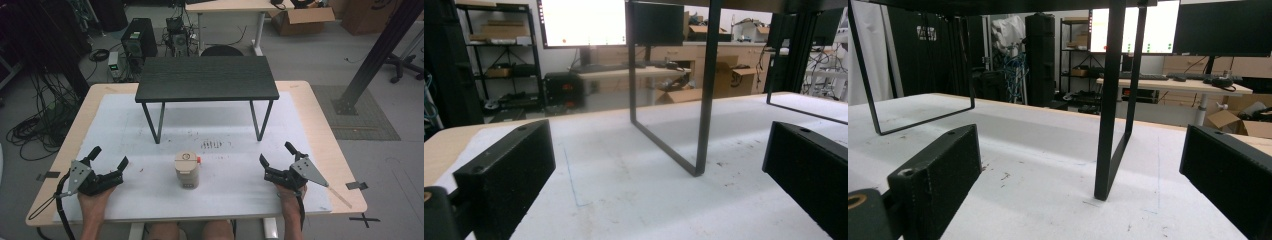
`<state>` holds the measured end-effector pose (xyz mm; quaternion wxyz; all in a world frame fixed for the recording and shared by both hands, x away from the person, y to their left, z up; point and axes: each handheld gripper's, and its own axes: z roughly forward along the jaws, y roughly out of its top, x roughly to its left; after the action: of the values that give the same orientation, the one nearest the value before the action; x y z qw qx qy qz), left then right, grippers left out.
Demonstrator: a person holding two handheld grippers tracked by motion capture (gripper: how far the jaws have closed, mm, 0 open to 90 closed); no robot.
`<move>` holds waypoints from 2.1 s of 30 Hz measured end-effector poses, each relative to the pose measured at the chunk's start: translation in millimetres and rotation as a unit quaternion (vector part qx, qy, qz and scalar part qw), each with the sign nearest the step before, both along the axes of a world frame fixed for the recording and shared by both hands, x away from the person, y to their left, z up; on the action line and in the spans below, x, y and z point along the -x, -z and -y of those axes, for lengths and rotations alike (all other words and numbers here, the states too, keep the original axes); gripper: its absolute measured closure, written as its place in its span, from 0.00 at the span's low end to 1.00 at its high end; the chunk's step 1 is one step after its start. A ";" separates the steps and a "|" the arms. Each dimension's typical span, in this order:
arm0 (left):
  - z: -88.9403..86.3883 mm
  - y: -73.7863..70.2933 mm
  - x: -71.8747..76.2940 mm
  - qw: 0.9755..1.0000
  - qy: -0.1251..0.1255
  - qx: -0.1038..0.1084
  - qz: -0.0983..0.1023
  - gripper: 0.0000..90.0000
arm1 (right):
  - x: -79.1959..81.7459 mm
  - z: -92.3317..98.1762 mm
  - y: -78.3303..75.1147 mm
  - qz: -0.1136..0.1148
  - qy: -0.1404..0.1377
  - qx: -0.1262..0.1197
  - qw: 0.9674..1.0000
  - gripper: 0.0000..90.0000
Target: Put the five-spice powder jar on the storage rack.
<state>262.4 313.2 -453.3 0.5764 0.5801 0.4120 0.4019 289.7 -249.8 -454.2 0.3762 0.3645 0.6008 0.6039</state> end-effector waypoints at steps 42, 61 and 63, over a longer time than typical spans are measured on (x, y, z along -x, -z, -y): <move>0.3 0.1 0.5 1.000 -0.002 -0.001 0.002 0.00 | -0.8 1.1 -0.4 -0.002 -0.014 -0.004 1.000 0.00; 0.3 0.0 0.0 1.000 -0.003 -0.001 0.000 0.00 | 15.6 -20.3 -19.8 0.001 -0.087 -0.022 0.996 0.01; 0.3 0.0 0.0 1.000 -0.003 -0.001 0.000 0.00 | 18.0 -24.5 -22.9 -0.001 -0.095 -0.018 0.995 0.02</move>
<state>262.5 312.8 -453.3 0.5746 0.5797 0.4130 0.4040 271.7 -225.2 -431.3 0.3100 0.3130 0.6219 0.6474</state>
